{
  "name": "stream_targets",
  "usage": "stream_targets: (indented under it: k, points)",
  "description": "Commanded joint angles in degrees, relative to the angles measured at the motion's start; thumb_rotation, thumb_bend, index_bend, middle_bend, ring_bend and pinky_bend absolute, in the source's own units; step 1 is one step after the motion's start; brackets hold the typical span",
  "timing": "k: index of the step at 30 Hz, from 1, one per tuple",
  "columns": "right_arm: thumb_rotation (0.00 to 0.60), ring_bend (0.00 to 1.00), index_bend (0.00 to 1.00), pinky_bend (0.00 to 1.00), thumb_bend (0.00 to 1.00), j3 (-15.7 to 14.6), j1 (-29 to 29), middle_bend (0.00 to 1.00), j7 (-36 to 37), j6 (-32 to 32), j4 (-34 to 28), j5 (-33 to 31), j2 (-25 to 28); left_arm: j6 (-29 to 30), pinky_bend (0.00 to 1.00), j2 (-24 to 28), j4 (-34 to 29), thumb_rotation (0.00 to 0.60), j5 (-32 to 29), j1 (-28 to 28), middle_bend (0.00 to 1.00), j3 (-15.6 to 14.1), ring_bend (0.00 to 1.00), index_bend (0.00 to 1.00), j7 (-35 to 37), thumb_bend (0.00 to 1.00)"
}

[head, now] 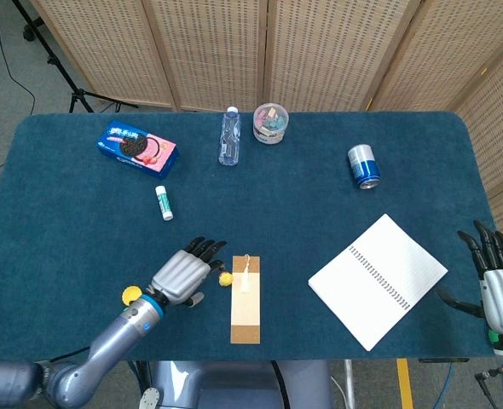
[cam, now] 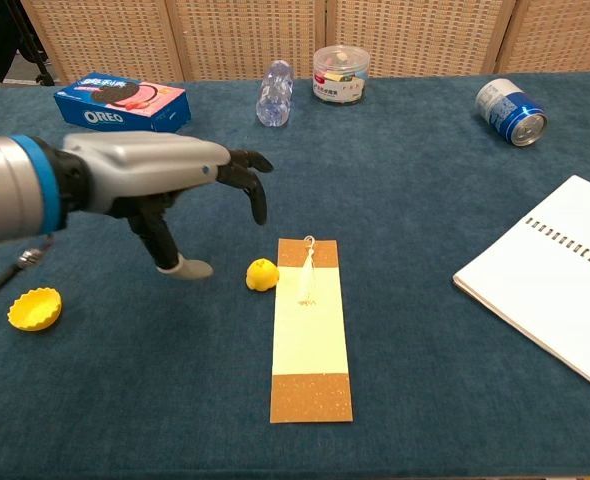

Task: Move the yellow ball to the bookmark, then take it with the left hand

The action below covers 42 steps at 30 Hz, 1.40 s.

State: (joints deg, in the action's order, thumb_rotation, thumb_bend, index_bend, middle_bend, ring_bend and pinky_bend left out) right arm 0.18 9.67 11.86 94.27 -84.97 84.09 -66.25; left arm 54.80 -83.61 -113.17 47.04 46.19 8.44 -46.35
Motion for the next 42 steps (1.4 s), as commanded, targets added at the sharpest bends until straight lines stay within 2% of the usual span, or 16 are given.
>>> stream_targets:
  k: [1,10,23,42]
  points:
    - [0.6,0.0,0.11,0.0,0.0,0.5,-0.3,0.0,0.2,-0.3,0.1,0.1,0.0,4.3,0.0,-6.7,4.5,0.6,-5.6,4.0,0.0,-0.6,0.0,0.31,-3.7,0.29]
    - [0.6,0.0,0.11,0.0,0.0,1.7,-1.2,0.0,1.0,-1.2,-0.4,1.2,0.5,7.1,0.0,-12.2,8.8,0.6,-9.5,6.9,0.0,-0.8,0.0,0.32,-5.0,0.3]
    - [0.6,0.0,0.11,0.0,0.0,2.9,-1.8,0.0,1.5,-2.7,-0.5,1.8,0.7,10.4,0.0,-13.8,10.7,0.6,-11.1,7.4,0.0,-1.6,0.0,0.33,-5.2,0.31]
    - [0.6,0.0,0.11,0.0,0.0,4.1,-2.4,0.0,2.1,-4.2,-0.4,2.2,0.9,11.4,0.0,-18.3,16.9,0.6,-7.5,6.9,0.0,-3.3,0.0,0.42,-3.1,0.33]
